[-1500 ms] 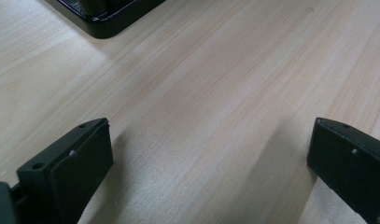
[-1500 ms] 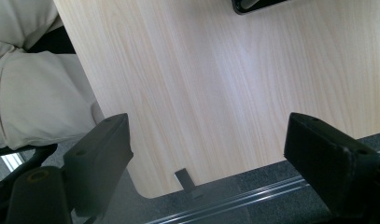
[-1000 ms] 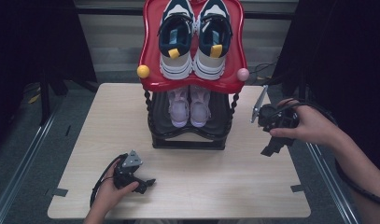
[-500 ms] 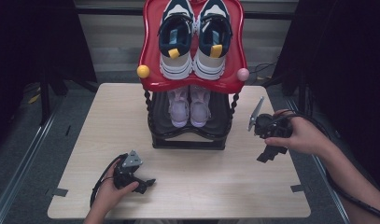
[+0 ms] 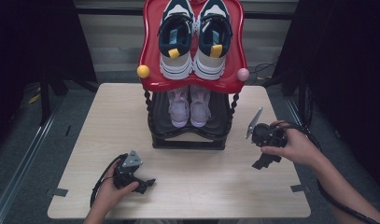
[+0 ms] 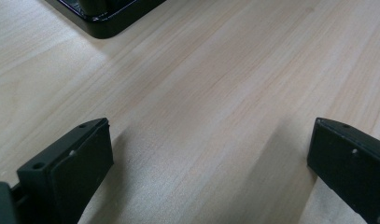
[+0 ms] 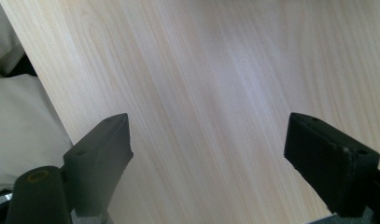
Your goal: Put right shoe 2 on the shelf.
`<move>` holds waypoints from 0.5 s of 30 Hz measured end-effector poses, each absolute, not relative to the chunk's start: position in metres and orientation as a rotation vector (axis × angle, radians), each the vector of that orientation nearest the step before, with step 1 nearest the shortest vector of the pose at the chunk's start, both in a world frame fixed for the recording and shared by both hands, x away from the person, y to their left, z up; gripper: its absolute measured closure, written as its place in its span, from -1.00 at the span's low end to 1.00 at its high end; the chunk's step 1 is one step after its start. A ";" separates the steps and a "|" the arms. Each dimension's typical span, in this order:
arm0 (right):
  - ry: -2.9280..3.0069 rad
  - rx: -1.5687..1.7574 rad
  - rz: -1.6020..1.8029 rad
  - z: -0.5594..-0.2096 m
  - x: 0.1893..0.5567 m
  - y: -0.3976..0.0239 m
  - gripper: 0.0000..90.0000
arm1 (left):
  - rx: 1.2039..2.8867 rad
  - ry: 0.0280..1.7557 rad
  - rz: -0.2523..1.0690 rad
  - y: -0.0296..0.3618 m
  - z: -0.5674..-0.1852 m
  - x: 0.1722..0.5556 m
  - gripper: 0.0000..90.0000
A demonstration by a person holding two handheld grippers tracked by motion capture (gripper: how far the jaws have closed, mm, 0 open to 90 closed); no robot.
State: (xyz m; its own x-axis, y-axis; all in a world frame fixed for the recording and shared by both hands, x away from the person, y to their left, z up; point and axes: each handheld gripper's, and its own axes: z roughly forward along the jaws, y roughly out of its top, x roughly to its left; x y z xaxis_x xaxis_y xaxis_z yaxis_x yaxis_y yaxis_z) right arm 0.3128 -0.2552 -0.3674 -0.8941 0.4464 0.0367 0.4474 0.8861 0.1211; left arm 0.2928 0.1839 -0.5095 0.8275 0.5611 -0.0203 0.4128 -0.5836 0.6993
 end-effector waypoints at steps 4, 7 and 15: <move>-3.035 -0.726 -0.207 -0.379 0.311 -0.255 -0.68 | 2.275 0.709 0.262 0.184 -0.509 0.293 -1.00; -3.019 -0.754 -0.222 -0.386 0.309 -0.254 -0.68 | 2.274 0.711 0.260 0.184 -0.510 0.293 -1.00; -3.007 -0.795 -0.267 -0.406 0.306 -0.256 -0.68 | 2.283 0.704 0.261 0.184 -0.509 0.293 -1.00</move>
State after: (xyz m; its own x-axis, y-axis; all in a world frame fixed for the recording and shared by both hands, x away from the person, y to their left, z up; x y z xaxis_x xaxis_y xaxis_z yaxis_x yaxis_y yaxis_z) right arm 0.3058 -0.2562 -0.4058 -0.8701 0.4888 0.0629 0.4922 0.8557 0.1597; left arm 0.2930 0.1843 -0.5093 0.8304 0.5569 -0.0180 0.4108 -0.5901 0.6950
